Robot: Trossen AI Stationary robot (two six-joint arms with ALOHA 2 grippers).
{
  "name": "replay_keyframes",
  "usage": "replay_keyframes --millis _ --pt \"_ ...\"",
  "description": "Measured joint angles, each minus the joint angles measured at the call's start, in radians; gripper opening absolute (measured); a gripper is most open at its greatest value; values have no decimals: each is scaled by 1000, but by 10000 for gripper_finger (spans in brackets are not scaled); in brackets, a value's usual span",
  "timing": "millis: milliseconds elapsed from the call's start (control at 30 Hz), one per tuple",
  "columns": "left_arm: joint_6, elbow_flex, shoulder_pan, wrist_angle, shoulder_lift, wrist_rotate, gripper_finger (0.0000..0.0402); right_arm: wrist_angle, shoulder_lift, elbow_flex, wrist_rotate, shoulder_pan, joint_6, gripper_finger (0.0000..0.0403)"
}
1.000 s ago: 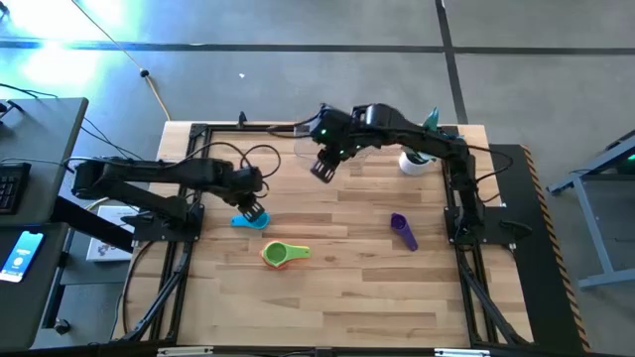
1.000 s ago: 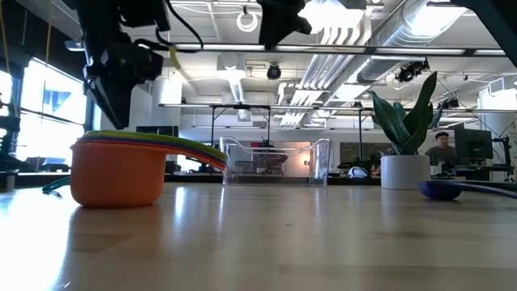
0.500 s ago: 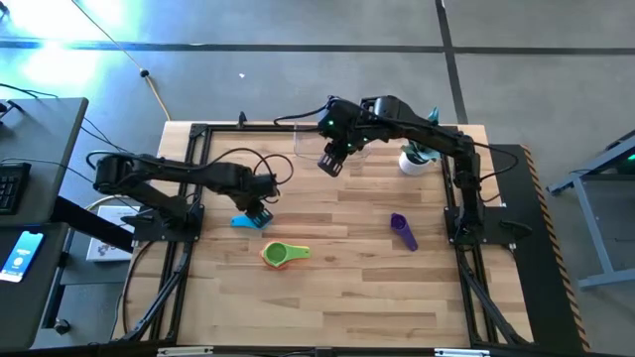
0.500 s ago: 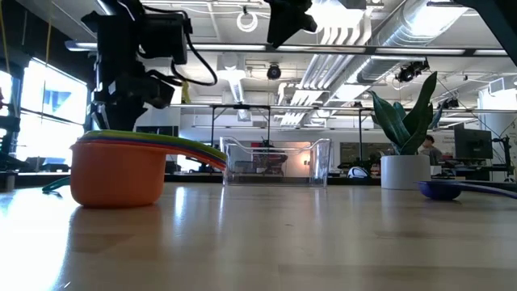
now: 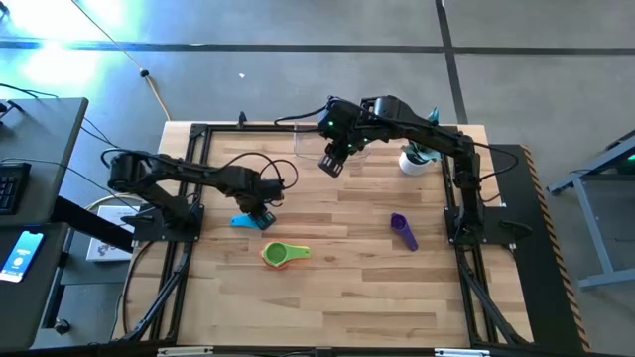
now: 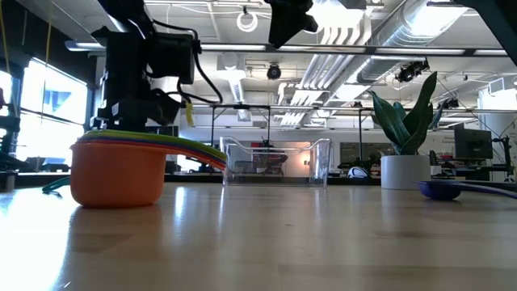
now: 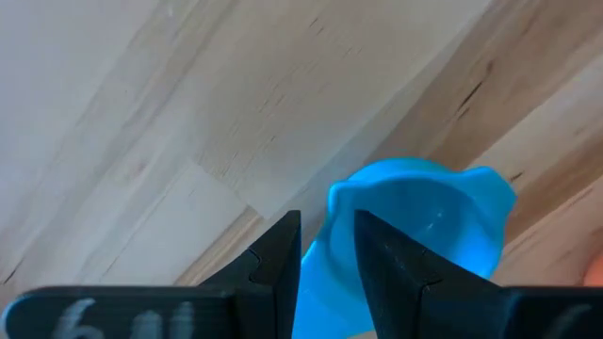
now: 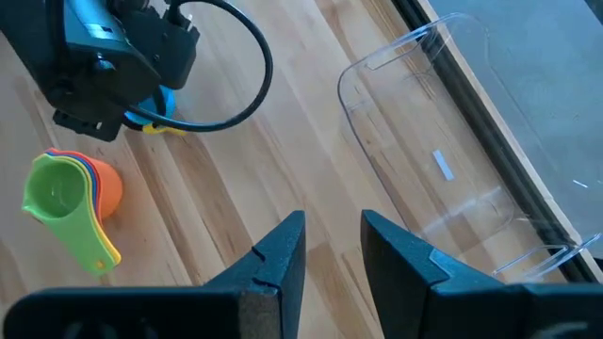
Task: Nest measuring cups in basket
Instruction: Stack the light blue measuring cup on top of the light green measuring cup
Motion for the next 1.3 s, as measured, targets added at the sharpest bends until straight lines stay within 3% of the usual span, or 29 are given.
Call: replay_keyframes --millis 233,533,767,1067,1300 --pt "2 0 0 30 41 6 88 -1 0 0 1 0 -6 97" --pt "-19 1 0 50 45 10 12 -4 0 0 1 0 -5 97" --pt "-34 2 0 50 18 7 8 -5 1 0 1 1 57 97" --pt "-75 0 -8 -2 -206 20 5 -9 1 0 1 7 203 97" --pt "-214 1 -90 -5 -411 188 5 -13 1 0 40 36 331 97"
